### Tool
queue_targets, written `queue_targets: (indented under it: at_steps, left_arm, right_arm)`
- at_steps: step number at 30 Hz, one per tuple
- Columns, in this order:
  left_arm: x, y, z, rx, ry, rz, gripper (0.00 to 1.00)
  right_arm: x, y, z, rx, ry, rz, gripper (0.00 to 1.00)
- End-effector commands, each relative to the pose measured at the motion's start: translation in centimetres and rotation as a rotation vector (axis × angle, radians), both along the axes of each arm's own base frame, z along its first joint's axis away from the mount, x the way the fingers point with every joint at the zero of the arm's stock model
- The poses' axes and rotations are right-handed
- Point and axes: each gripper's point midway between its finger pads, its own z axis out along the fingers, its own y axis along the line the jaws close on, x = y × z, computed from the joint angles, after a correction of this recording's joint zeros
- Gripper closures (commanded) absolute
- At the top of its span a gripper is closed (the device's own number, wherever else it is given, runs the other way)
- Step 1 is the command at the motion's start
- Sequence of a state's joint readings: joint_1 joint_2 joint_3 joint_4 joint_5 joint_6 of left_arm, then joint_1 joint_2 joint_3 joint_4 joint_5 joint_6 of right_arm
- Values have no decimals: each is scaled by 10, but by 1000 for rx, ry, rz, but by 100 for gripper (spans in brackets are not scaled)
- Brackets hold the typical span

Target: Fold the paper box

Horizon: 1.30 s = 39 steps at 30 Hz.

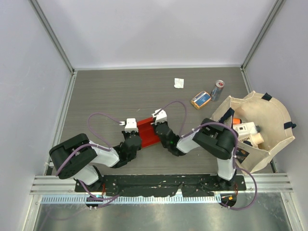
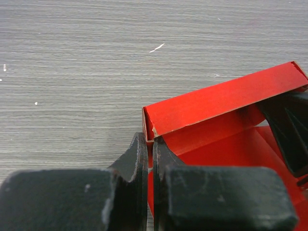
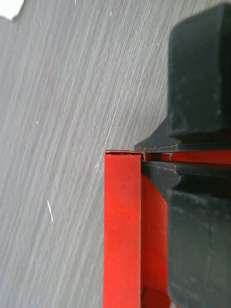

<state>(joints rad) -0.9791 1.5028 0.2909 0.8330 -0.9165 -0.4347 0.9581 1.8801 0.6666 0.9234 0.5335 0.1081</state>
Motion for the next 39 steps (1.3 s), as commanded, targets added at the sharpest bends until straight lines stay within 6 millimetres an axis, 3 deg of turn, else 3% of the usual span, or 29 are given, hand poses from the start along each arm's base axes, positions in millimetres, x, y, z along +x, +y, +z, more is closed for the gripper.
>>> queue_targets:
  at_steps: [1, 2, 7, 10, 13, 14, 15, 17, 18, 20, 21, 24, 25, 27, 29, 30, 32, 33, 34, 39]
  left_arm:
    - [-1, -4, 0, -24, 7, -4, 100]
    - [-1, -3, 1, -27, 6, -2, 100]
    - [-2, -3, 3, -43, -1, -2, 100]
    - [-3, -2, 2, -42, 1, 1, 100]
    - [-2, -1, 0, -42, 5, 6, 100]
    - [-3, -1, -1, -42, 6, 7, 100]
    - [-2, -1, -1, -45, 7, 11, 100]
    - [-3, 1, -2, -43, 6, 17, 100]
    - [-3, 1, -2, -44, 6, 17, 100]
    - [-3, 1, -1, -44, 5, 17, 100]
    - [-3, 2, -2, -41, 7, 18, 100]
    - [-3, 2, -1, -39, 5, 20, 100]
    - [-2, 2, 0, -39, 3, 21, 100]
    - [-3, 1, -1, -35, 5, 16, 100]
    - [-2, 1, -1, -32, 6, 16, 100]
    - [-2, 0, -1, -33, 7, 15, 100]
    - [-2, 0, -1, -30, 8, 13, 100]
    - [-2, 0, -1, -29, 9, 13, 100]
    - [-2, 0, -1, -28, 8, 14, 100]
    - [-2, 0, 0, -28, 15, 13, 100]
  right_arm:
    - [1, -9, 15, -88, -157, -327, 99]
    - [-1, -15, 20, -87, -184, -397, 99]
    - [-7, -9, 11, -77, -169, -417, 99]
    - [-8, -8, 12, -42, -153, -363, 99]
    - [-11, 5, 19, -18, -118, -231, 97]
    - [-14, 5, 15, -35, -101, -202, 85]
    - [-16, 8, 25, -23, -104, -164, 74]
    - [-25, -2, 18, -54, -74, -134, 50]
    - [-28, -4, 29, -25, -69, -130, 48]
    - [-38, -15, 24, -46, -34, -102, 45]
    - [-42, -17, 37, -15, -38, -88, 45]
    - [-58, -31, 32, -4, 17, -45, 43]
    - [-62, -38, 42, 31, 16, -45, 43]
    - [-70, -40, 43, 48, 41, 12, 41]
    - [-78, -41, 44, 99, 114, 70, 41]
    - [-70, -48, 44, 125, 144, 53, 41]
    - [-77, -47, 36, 197, 285, 98, 40]
    - [-66, -55, 37, 233, 331, 73, 39]
    - [-69, -58, 27, 248, 419, 61, 38]
    - [-86, -34, 11, 459, 756, 105, 35]
